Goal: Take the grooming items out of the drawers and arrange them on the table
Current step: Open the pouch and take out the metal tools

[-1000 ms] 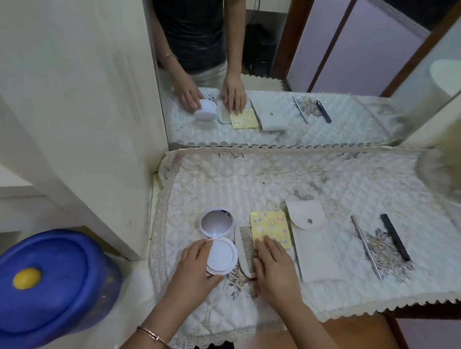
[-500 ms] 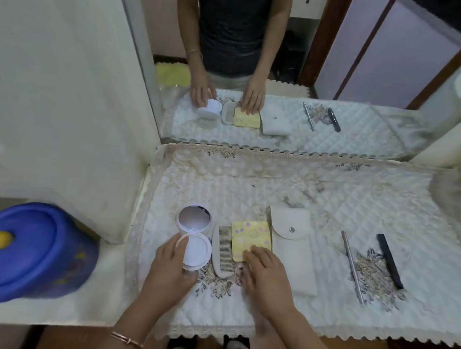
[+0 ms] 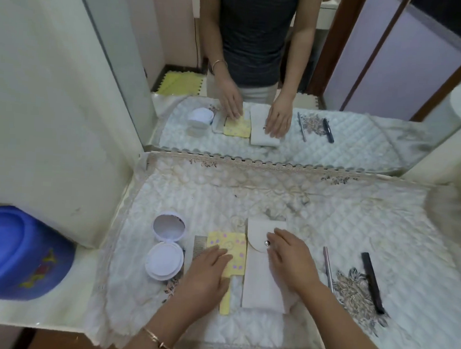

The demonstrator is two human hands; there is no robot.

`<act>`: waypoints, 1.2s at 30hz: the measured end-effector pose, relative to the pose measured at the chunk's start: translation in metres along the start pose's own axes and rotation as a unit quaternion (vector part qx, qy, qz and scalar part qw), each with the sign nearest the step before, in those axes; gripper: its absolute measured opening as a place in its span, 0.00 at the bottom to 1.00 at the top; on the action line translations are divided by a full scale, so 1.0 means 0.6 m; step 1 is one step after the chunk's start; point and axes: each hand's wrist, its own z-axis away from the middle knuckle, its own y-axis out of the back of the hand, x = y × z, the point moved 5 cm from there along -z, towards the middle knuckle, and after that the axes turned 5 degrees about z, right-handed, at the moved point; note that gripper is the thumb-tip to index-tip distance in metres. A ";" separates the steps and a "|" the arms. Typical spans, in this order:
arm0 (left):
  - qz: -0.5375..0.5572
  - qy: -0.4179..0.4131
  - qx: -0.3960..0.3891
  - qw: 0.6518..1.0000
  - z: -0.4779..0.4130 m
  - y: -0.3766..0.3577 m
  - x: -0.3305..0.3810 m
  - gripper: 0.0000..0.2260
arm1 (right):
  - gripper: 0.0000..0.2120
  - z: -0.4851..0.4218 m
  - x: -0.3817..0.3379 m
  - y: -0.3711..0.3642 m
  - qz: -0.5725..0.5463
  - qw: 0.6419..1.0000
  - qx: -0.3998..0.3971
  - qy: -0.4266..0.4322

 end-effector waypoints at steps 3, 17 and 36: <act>-0.019 -0.022 -0.059 0.998 -0.036 -0.014 0.023 0.24 | 0.13 -0.009 0.005 0.000 0.010 1.000 -0.010 0.000; -0.064 0.016 -0.109 0.992 -0.047 -0.032 -0.024 0.29 | 0.14 -0.014 -0.028 0.021 0.133 0.991 0.021 0.008; 0.565 -0.007 -0.203 0.800 -0.096 0.064 0.147 0.12 | 0.09 -0.040 -0.048 0.260 -0.130 0.961 0.182 -0.165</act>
